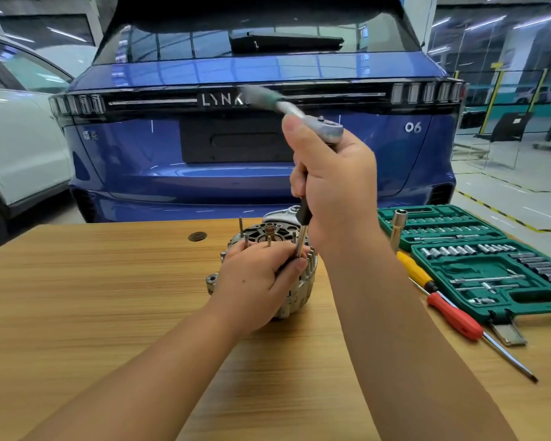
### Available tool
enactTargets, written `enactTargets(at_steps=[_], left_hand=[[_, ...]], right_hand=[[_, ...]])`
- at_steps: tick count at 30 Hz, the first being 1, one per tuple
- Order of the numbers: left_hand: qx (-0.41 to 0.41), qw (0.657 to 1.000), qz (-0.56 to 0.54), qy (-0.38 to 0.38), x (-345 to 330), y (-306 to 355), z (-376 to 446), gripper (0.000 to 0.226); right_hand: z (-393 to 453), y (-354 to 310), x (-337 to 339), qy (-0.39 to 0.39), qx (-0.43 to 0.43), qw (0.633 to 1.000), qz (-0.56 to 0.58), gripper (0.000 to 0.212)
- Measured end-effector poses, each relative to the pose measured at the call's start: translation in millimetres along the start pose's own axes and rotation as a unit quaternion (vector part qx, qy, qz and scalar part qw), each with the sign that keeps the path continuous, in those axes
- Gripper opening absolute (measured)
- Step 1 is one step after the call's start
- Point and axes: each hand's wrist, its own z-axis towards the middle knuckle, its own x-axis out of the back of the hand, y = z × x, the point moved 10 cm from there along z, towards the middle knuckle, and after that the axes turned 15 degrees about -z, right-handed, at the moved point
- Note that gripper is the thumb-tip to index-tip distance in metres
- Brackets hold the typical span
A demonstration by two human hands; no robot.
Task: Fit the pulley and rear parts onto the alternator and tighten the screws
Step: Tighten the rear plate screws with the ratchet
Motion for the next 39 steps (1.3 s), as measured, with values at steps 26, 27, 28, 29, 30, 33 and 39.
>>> enactTargets(at_steps=[26, 27, 28, 29, 30, 33, 39], left_hand=[[0.066, 0.993, -0.084, -0.039, -4, -7, 3, 0.029], [0.062, 0.994, -0.084, -0.037, -4, -8, 3, 0.03], [0.059, 0.994, -0.085, -0.035, -4, -8, 3, 0.032], [0.057, 0.994, -0.085, -0.034, -4, -8, 3, 0.033], [0.055, 0.994, -0.085, -0.032, -4, -8, 3, 0.034], [0.044, 0.996, -0.078, -0.024, -2, -7, 4, 0.045], [0.054, 0.996, -0.071, -0.021, -3, -8, 4, 0.03]], right_hand=[[-10, -7, -12, -0.051, 0.02, 0.998, 0.014, 0.023], [-10, -10, -8, -0.014, 0.03, 0.999, -0.022, 0.015], [-8, -10, -4, 0.013, 0.032, 0.999, -0.042, 0.014], [-7, -7, -1, 0.025, 0.022, 0.998, -0.054, 0.019], [-6, -3, -1, 0.012, 0.003, 0.999, -0.048, 0.02], [-6, 4, -16, -0.117, -0.039, 0.991, 0.05, 0.02], [-9, -7, -13, -0.088, 0.07, 0.993, 0.042, 0.04]])
